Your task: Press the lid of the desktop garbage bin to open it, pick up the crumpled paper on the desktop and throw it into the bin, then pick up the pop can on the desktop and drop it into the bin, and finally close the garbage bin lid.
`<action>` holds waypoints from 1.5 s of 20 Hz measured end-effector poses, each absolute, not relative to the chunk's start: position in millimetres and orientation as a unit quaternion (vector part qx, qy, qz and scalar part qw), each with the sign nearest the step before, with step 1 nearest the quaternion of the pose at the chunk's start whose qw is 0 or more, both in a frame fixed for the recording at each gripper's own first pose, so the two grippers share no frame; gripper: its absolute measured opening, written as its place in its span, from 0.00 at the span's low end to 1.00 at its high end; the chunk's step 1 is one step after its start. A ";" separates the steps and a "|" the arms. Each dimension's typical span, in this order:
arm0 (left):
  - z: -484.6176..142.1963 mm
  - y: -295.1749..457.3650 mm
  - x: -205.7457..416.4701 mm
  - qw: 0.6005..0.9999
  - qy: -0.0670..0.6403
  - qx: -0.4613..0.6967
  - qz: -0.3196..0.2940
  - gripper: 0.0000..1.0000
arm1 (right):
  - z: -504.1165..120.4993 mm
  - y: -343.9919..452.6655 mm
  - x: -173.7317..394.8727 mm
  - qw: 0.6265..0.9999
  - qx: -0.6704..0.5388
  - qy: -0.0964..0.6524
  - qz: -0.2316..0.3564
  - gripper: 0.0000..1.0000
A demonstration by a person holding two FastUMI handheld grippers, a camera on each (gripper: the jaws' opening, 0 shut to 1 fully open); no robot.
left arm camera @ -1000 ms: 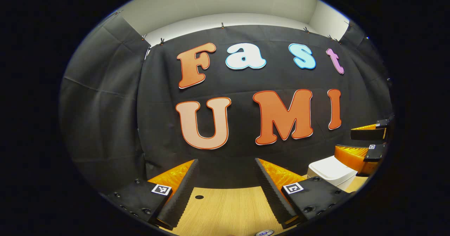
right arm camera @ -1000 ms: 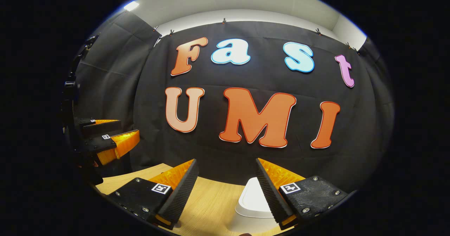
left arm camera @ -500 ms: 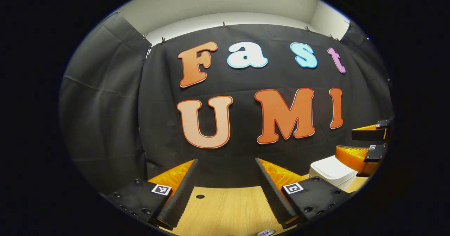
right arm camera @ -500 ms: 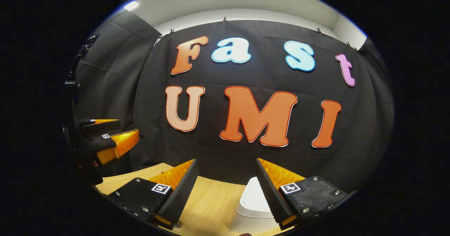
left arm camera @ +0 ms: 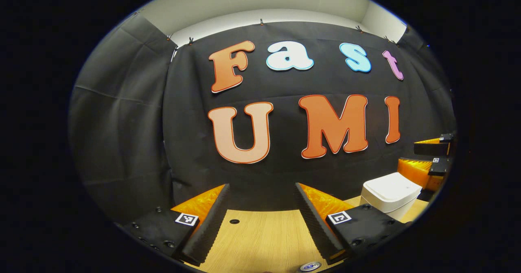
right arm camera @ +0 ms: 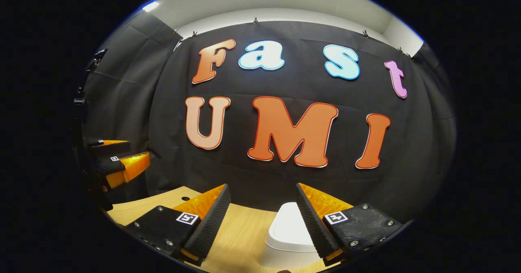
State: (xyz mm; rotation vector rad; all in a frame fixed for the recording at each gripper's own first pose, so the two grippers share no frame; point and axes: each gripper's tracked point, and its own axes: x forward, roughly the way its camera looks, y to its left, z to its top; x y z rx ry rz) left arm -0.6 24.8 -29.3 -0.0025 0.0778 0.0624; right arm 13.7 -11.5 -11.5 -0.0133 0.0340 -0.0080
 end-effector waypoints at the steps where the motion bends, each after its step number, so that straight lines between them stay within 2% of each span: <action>1: -31.2 25.6 -0.6 0.999 0.041 -0.001 0.033 0.99 | -14.1 -16.9 14.1 1.000 -0.007 0.020 -0.008 0.96; 4: -33.6 26.4 -2.0 0.998 0.046 0.001 0.035 0.99 | -20.5 -34.9 16.2 0.999 -0.005 0.031 -0.027 0.94; 10: -37.6 21.5 -4.1 0.998 0.052 0.008 0.032 1.00 | -45.3 -67.7 23.7 0.995 0.011 0.079 -0.057 0.70; 12: -37.4 21.8 -5.0 0.998 0.051 0.010 0.034 1.00 | -55.5 -78.7 26.0 0.992 0.009 0.099 -0.073 0.51; 14: -37.1 22.1 -4.1 0.998 0.051 0.011 0.036 1.00 | -65.0 -88.1 26.9 0.990 0.009 0.116 -0.083 0.39; 15: -37.1 22.6 -3.6 0.998 0.051 0.010 0.037 1.00 | -69.8 -89.2 27.9 0.989 0.013 0.123 -0.082 0.30; 16: -38.3 23.0 -3.5 0.998 0.053 0.010 0.039 0.99 | -74.0 -87.5 28.5 0.989 0.023 0.130 -0.073 0.27; 17: -39.7 23.2 -4.0 0.998 0.054 0.010 0.040 0.99 | -82.2 -85.5 28.8 0.987 0.036 0.141 -0.067 0.19; 18: -41.2 21.8 -4.8 0.998 0.055 0.009 0.041 0.98 | -90.1 -87.3 28.7 0.985 0.045 0.154 -0.068 0.24; 19: -42.2 21.6 -4.8 0.997 0.057 0.010 0.041 0.96 | -95.9 -88.3 30.4 0.983 0.053 0.163 -0.071 0.19; 20: -42.2 22.4 -5.0 0.997 0.057 0.010 0.043 0.95 | -100.5 -89.9 32.0 0.981 0.059 0.169 -0.073 0.24; 21: -41.8 23.1 -4.3 0.997 0.057 0.010 0.044 0.95 | -105.2 -95.6 31.7 0.980 0.059 0.172 -0.081 0.24; 22: -43.2 21.7 -5.4 0.997 0.059 0.010 0.045 0.95 | -109.3 -103.8 31.6 0.978 0.058 0.175 -0.093 0.19; 23: -44.2 21.5 -5.4 0.997 0.060 0.011 0.045 0.95 | -113.7 -105.3 29.6 0.977 0.062 0.182 -0.091 0.09; 26: -46.1 22.6 -3.8 0.997 0.064 0.011 0.047 0.95 | -121.9 -105.7 29.0 0.974 0.075 0.195 -0.086 0.06; 27: -46.1 21.9 -3.8 0.997 0.065 0.012 0.048 1.00 | -127.2 -108.0 29.3 0.973 0.072 0.201 -0.088 0.05; 29: -46.8 21.6 -3.5 0.997 0.068 0.013 0.047 0.95 | -135.7 -116.2 27.5 0.970 0.055 0.212 -0.103 0.05; 30: -48.3 22.3 -3.3 0.996 0.068 0.013 0.047 0.99 | -139.5 -115.6 25.8 0.969 0.051 0.218 -0.105 0.05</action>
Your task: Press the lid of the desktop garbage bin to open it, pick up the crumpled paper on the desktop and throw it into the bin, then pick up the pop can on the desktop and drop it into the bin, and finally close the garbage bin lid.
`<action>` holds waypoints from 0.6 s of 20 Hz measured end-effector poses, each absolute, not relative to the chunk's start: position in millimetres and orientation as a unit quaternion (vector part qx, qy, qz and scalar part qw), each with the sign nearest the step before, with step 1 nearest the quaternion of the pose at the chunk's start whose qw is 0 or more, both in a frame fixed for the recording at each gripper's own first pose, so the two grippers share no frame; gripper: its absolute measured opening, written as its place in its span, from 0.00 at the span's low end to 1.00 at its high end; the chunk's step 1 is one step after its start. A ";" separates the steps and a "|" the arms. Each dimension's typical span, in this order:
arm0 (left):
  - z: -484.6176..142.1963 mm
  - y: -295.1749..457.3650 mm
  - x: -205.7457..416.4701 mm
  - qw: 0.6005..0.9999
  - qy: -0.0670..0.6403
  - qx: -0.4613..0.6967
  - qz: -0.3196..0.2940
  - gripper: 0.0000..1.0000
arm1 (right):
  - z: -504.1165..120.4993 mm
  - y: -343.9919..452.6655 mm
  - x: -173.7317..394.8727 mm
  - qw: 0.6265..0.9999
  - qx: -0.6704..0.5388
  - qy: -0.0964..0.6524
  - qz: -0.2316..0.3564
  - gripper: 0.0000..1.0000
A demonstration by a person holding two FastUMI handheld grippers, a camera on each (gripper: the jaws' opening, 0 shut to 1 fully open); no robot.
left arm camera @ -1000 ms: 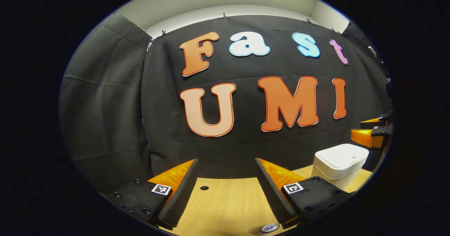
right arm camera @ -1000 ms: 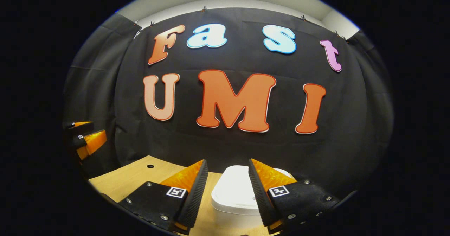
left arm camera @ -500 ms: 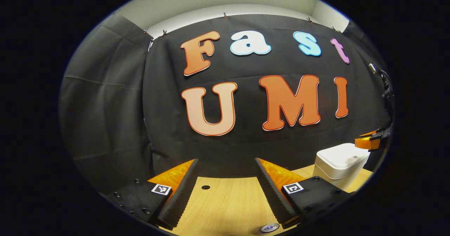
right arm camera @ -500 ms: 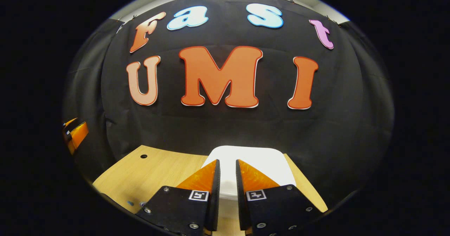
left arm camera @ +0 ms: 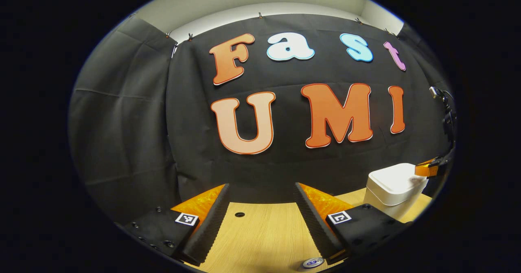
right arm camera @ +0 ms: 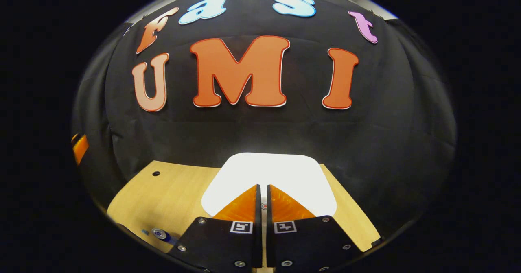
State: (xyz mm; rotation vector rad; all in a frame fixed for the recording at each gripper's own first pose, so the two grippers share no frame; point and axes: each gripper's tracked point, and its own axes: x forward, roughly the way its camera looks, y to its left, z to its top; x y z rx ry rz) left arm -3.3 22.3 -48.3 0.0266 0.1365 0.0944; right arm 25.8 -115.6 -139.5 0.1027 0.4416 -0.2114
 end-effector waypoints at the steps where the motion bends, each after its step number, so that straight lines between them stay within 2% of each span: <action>1: -47.7 22.0 -2.6 0.996 0.069 0.014 0.047 0.99 | -142.8 -113.9 26.5 0.968 0.050 0.224 -0.101 0.05; 4: -48.6 20.9 -3.7 0.996 0.070 0.016 0.046 0.99 | -157.6 -105.7 25.5 0.963 0.050 0.250 -0.085 0.03; 12: -51.2 14.7 -0.2 0.996 0.076 0.019 0.036 0.99 | -155.2 -99.4 26.0 0.967 0.026 0.238 -0.082 0.01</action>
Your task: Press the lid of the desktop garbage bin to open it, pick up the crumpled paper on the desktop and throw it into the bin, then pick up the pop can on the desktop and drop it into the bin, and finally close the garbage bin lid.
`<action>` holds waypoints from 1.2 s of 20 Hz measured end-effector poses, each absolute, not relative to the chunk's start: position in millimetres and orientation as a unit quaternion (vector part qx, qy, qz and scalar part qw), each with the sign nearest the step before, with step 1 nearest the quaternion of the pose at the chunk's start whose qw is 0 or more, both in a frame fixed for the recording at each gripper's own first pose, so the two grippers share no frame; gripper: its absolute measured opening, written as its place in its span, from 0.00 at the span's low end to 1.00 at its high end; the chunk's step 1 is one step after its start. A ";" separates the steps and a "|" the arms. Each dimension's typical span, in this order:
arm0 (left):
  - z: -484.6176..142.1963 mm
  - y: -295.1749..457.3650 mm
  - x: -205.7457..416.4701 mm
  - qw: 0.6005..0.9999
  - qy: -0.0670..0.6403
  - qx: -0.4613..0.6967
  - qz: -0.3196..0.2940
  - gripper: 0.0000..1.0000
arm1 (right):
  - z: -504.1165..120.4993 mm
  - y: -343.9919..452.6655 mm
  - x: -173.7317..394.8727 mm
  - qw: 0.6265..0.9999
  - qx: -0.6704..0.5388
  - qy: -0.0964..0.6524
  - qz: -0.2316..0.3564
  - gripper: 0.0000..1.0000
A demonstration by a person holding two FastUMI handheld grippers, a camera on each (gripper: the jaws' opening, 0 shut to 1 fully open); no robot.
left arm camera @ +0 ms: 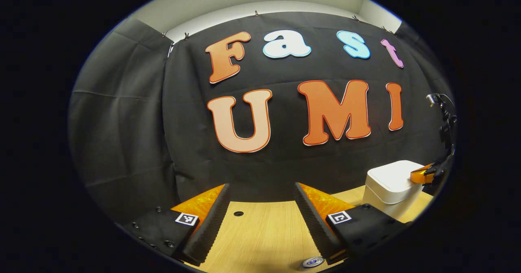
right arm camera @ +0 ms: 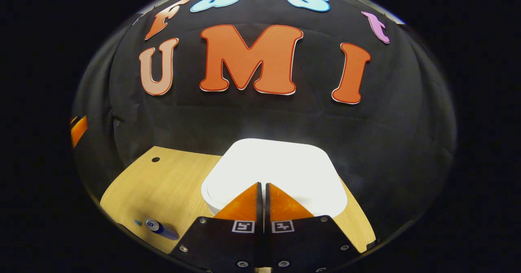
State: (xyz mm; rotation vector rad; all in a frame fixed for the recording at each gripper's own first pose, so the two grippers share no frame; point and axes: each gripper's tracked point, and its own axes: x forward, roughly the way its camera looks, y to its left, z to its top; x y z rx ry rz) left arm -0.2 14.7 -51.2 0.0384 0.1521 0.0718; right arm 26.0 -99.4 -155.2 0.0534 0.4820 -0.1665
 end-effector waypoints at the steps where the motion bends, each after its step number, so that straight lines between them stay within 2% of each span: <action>1: -51.5 13.2 0.7 0.996 0.076 0.019 0.034 0.99 | -157.9 -99.8 25.0 0.967 0.024 0.242 -0.082 0.01; 7: -50.2 12.4 0.6 0.997 0.071 0.023 0.022 0.99 | -151.5 -95.7 24.1 0.967 0.044 0.241 -0.071 0.01; 11: -49.1 22.4 -2.5 0.997 0.065 0.023 0.029 0.99 | -98.9 -88.4 31.9 0.985 0.034 0.155 -0.068 0.01; 13: -52.9 26.0 -2.3 0.997 0.069 0.017 0.030 0.99 | -90.7 -87.3 33.7 0.988 0.016 0.139 -0.070 0.01; 14: -54.0 27.2 -3.2 0.997 0.069 0.017 0.031 0.95 | -92.5 -89.3 34.7 0.987 0.008 0.142 -0.076 0.01; 15: -53.4 30.0 -4.2 0.997 0.069 0.016 0.033 0.99 | -98.4 -94.3 32.9 0.985 0.004 0.154 -0.083 0.01; 24: -61.2 33.4 -6.4 0.996 0.079 0.015 0.032 0.99 | -149.8 -110.2 21.2 0.963 0.039 0.245 -0.104 0.01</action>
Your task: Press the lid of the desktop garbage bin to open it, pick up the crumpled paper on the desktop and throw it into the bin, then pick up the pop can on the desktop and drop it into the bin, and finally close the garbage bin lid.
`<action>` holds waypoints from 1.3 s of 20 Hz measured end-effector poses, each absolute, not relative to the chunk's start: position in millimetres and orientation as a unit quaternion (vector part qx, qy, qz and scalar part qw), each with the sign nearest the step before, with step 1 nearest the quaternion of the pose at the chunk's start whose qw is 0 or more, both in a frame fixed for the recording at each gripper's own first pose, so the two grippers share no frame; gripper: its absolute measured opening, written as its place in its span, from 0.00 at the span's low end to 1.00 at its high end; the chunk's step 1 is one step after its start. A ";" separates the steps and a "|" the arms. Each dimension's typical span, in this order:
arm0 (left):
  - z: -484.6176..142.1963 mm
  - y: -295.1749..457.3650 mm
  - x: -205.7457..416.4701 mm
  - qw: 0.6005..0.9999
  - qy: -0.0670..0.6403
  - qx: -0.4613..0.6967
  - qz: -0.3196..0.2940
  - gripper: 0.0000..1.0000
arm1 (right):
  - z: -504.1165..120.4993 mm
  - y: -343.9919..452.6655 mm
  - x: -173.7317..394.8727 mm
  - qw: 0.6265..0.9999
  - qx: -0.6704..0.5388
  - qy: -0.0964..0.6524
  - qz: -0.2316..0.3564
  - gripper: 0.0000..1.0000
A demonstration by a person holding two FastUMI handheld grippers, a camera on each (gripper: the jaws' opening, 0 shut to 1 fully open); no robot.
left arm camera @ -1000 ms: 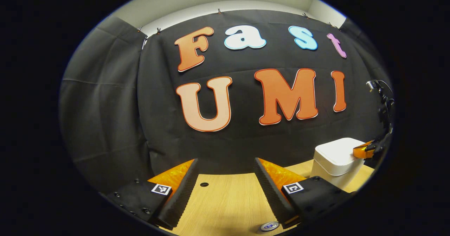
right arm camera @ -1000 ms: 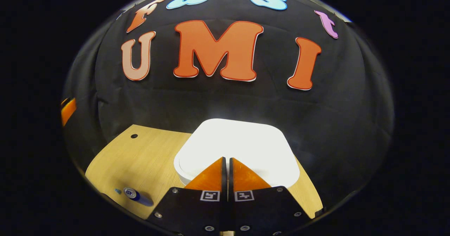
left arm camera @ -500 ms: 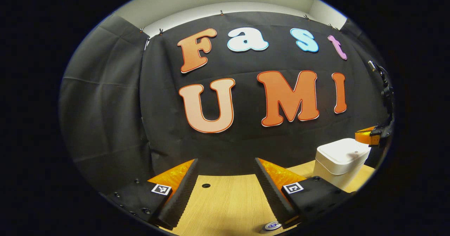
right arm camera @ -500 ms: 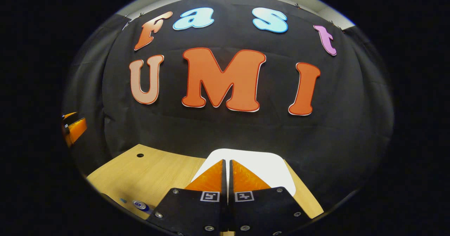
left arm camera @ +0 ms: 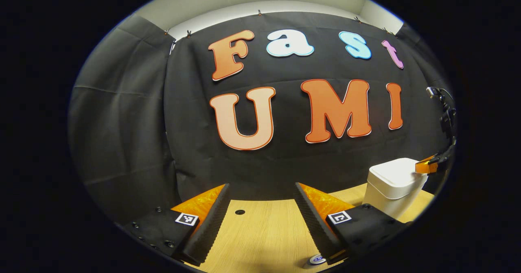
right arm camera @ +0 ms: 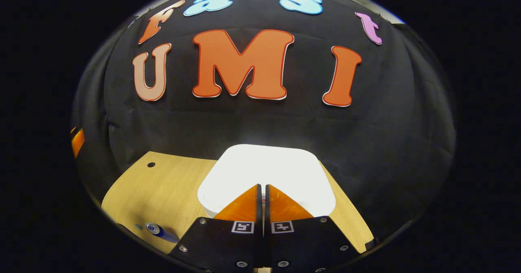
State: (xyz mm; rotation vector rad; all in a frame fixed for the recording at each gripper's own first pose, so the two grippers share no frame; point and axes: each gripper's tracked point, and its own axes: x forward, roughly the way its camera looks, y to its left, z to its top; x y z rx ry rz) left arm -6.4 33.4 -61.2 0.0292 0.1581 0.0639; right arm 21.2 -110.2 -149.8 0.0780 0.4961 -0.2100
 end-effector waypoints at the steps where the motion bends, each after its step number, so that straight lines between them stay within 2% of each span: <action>1: -61.6 33.0 -6.4 0.996 0.079 0.016 0.031 0.99 | -152.9 -108.5 20.1 0.962 0.039 0.249 -0.101 0.01; 2: -62.4 32.8 -6.2 0.996 0.080 0.018 0.031 0.95 | -154.3 -107.6 19.7 0.962 0.036 0.253 -0.099 0.01; 3: -62.4 32.9 -5.8 0.996 0.081 0.019 0.032 0.99 | -153.8 -108.5 20.9 0.962 0.032 0.251 -0.099 0.01; 11: -63.1 24.1 -7.2 0.996 0.086 0.019 0.024 1.00 | -159.9 -106.3 17.8 0.953 0.071 0.282 -0.087 0.02; 17: -50.5 27.5 -9.2 0.997 0.067 0.028 0.025 0.99 | -138.5 -107.6 19.0 0.963 0.066 0.243 -0.091 0.01; 22: -49.8 32.0 -11.3 0.997 0.063 0.026 0.027 0.99 | -91.6 -106.6 25.6 0.982 0.053 0.158 -0.092 0.01; 26: -51.7 33.5 -8.9 0.997 0.065 0.020 0.024 0.99 | -58.9 -90.0 29.3 0.991 0.048 0.102 -0.070 0.01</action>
